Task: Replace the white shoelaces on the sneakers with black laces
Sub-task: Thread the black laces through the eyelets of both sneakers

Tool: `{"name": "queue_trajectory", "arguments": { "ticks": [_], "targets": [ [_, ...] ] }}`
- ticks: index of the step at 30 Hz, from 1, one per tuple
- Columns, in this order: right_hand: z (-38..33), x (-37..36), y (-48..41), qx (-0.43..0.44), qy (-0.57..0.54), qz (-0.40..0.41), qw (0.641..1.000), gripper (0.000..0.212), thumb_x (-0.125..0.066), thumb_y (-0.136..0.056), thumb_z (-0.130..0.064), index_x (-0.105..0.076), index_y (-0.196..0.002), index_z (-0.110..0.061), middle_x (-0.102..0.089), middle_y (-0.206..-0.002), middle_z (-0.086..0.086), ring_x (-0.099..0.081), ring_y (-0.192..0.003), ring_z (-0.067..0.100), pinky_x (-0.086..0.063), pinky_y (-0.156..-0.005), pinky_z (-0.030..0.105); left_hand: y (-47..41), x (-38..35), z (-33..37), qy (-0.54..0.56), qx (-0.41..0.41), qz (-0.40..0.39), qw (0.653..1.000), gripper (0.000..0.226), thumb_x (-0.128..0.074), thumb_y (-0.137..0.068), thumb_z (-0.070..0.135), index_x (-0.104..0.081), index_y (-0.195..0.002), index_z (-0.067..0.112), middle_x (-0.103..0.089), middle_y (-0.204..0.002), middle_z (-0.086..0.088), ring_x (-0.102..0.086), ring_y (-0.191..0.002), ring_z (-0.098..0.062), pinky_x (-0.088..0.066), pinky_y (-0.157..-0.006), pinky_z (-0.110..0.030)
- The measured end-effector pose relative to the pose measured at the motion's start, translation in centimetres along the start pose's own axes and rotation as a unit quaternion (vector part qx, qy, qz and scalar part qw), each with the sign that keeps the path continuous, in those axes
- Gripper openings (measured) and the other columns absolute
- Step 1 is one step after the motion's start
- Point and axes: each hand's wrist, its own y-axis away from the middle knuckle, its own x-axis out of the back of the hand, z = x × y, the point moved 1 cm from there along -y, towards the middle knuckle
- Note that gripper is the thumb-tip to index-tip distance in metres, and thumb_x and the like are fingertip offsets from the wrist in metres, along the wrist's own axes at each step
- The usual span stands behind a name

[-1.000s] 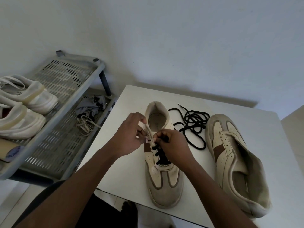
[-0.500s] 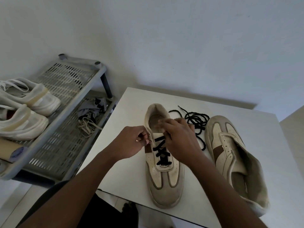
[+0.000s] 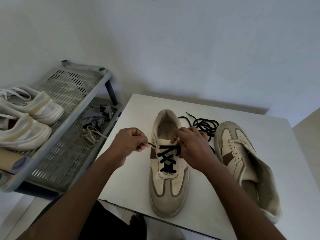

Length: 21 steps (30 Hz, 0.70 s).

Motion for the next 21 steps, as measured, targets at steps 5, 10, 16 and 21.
{"name": "queue_trajectory", "arguments": {
  "ticks": [5, 10, 16, 21],
  "targets": [
    [0.3, 0.4, 0.0, -0.003, -0.011, -0.006, 1.000, 0.024, -0.048, -0.086, -0.006, -0.063, -0.093, -0.024, -0.060, -0.111, -0.015, -0.040, -0.115, 0.009, -0.026, -0.092, 0.030, -1.2, 3.3, -0.1, 0.099, 0.018, 0.108, 0.989, 0.015, -0.057, -0.084, -0.004, -0.056, -0.075, 0.008, -0.063, -0.054, -0.002, -0.051, -0.050, -0.009, -0.044, -0.053, -0.020],
    [0.7, 0.6, 0.0, -0.012, -0.003, 0.002, 1.000, 0.025, -0.050, -0.086, -0.007, -0.064, -0.092, -0.027, -0.059, -0.108, -0.018, -0.040, -0.112, 0.008, -0.028, -0.091, 0.031, -2.8, 8.8, -1.8, 0.186, 0.036, 0.331, 0.924, 0.017, -0.049, -0.089, 0.003, -0.054, -0.075, 0.010, -0.058, -0.072, -0.008, -0.048, -0.057, -0.013, -0.040, -0.051, -0.023],
    [0.8, 0.5, -0.3, -0.013, -0.014, 0.008, 1.000, 0.027, -0.049, -0.087, -0.004, -0.064, -0.089, -0.026, -0.059, -0.104, -0.017, -0.042, -0.109, 0.009, -0.033, -0.092, 0.033, -1.8, 7.8, -1.0, -0.215, -0.036, 0.485, 0.847, 0.025, -0.052, -0.090, 0.015, -0.067, -0.108, 0.008, -0.068, -0.105, -0.015, -0.062, -0.099, -0.035, -0.048, -0.083, -0.042],
    [0.7, 0.3, -0.4, -0.013, -0.025, 0.015, 1.000, 0.028, -0.048, -0.089, -0.004, -0.066, -0.092, -0.024, -0.061, -0.105, -0.016, -0.043, -0.109, 0.010, -0.036, -0.093, 0.036, -0.8, -0.5, -0.9, -0.314, -0.253, -0.039, 0.914, 0.025, -0.070, -0.086, 0.023, -0.060, -0.109, 0.020, -0.062, -0.102, 0.011, -0.056, -0.094, -0.004, -0.041, -0.081, -0.012]
  ]
}}
